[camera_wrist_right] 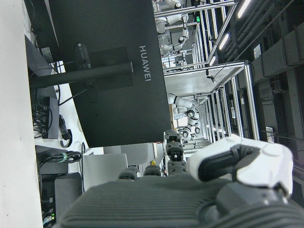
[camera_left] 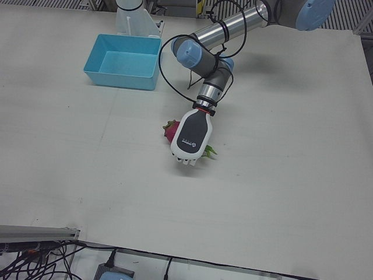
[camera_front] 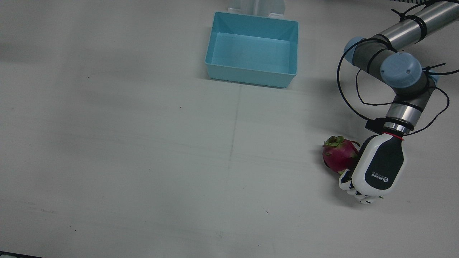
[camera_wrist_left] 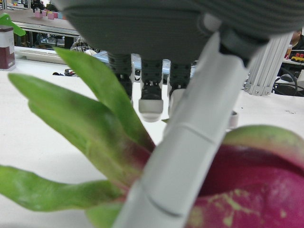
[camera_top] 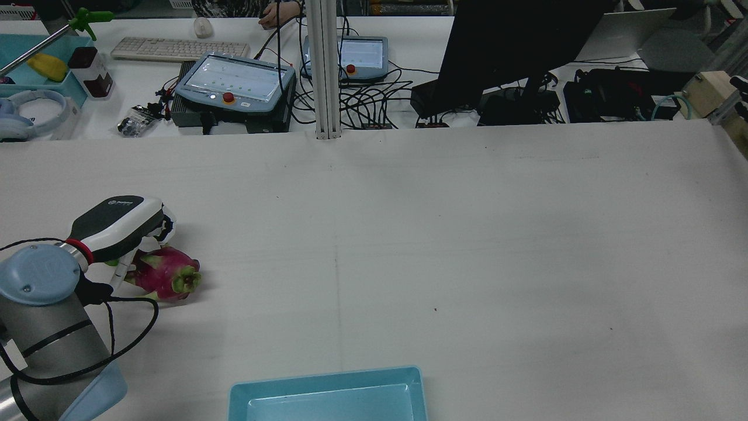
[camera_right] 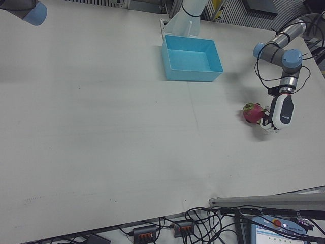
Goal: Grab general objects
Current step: 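Lower the left hand and position its fingers around the dragon fruit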
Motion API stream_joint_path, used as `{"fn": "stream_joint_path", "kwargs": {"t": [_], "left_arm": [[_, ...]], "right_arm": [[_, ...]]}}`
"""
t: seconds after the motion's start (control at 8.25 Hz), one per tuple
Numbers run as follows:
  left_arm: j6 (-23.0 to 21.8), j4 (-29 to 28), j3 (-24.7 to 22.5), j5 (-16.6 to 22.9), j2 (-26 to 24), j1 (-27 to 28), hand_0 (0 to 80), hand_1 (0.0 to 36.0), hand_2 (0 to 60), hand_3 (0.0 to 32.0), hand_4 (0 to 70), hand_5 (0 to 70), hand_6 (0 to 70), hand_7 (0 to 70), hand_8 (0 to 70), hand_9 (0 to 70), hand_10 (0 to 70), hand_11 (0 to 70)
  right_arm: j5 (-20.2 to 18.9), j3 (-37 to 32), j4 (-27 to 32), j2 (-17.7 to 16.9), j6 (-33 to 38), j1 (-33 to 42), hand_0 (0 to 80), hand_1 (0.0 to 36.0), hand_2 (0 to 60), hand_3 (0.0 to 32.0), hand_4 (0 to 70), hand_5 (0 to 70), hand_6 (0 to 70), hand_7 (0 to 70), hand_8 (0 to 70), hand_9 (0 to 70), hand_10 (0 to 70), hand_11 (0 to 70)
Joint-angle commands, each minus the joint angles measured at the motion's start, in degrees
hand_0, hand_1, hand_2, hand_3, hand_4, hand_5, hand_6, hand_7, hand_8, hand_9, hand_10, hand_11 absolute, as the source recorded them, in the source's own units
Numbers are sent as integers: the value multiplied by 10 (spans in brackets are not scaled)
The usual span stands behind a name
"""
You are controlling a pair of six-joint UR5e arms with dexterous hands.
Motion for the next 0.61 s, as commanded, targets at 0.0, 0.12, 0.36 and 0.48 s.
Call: {"fn": "stream_joint_path", "kwargs": {"t": [0.0, 0.12, 0.36, 0.48], "left_arm": [[2, 94, -49, 3, -14, 9, 720, 360, 600, 0, 340, 700, 558, 700, 449, 552, 318, 485], [3, 106, -49, 2, -15, 27, 532, 360, 600, 26, 61, 555, 145, 298, 197, 158, 124, 209], [5, 120, -63, 2, -15, 29, 524, 360, 600, 182, 0, 388, 16, 22, 115, 5, 30, 72], [18, 121, -64, 1, -15, 33, 520, 358, 600, 208, 0, 342, 0, 0, 101, 0, 14, 48]], "right_arm": [[0, 1, 0, 0, 0, 0, 0, 0, 0, 0, 0, 0, 0, 0, 0, 0, 0, 0], [0, 1, 0, 0, 0, 0, 0, 0, 0, 0, 0, 0, 0, 0, 0, 0, 0, 0], [0, 0, 0, 0, 0, 0, 0, 0, 0, 0, 0, 0, 0, 0, 0, 0, 0, 0], [0, 0, 0, 0, 1, 0, 0, 0, 0, 0, 0, 0, 0, 0, 0, 0, 0, 0]]}}
